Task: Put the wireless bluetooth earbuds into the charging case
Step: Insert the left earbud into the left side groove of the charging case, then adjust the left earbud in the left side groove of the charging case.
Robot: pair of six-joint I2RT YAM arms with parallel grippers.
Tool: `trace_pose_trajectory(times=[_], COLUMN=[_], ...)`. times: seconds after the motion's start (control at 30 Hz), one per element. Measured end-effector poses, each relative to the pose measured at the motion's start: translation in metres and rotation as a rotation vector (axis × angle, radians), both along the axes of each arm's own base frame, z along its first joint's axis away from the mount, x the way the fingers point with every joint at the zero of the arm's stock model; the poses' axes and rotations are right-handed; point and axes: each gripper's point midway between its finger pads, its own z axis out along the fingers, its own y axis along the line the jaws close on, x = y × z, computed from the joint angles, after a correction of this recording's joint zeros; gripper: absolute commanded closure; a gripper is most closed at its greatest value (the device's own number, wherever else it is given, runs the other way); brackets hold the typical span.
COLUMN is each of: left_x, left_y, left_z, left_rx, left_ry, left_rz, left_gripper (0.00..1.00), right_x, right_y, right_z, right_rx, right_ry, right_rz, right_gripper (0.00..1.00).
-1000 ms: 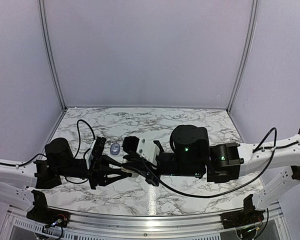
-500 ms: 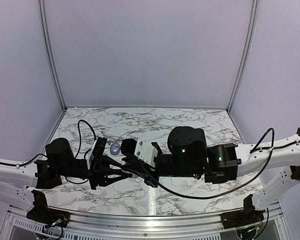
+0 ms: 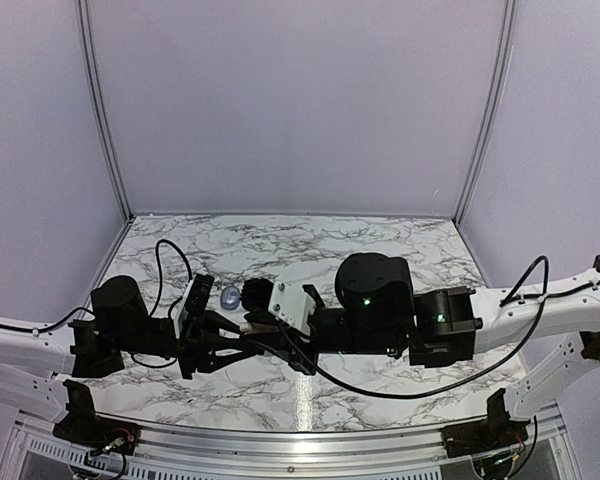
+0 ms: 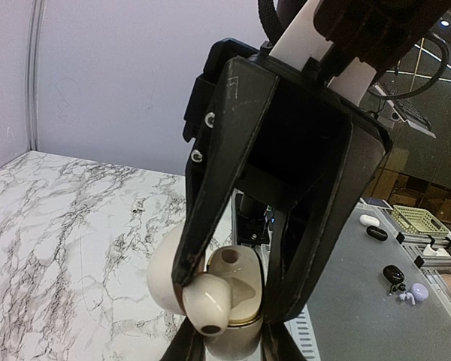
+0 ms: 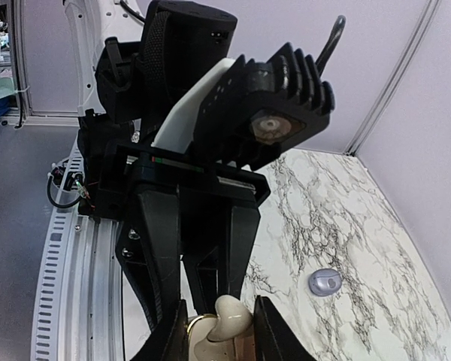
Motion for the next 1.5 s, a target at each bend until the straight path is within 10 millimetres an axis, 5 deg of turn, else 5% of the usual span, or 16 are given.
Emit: trace_pose_trajectory(times=[0.5, 0.93, 1.5], left_x=[0.010, 0.039, 0.051], left_y=[-0.002, -0.006, -0.003], left_z=[-0.004, -0.003, -0.017], left_rx=[0.013, 0.063, 0.116], left_ry=[-0.005, -0.014, -0.001], left_rz=[0.054, 0.193, 0.267], left_gripper=[1.00, 1.00, 1.00], right_x=[0.000, 0.027, 0.064], right_y=[-0.010, -0.012, -0.008], right_z=[0.020, 0.028, -0.008], right_rx=[0.038, 0.042, -0.059], right_ry=[-0.014, 0.011, 0.099], right_rz=[-0.012, -0.180, -0.379], right_gripper=[0.61, 0.25, 0.21])
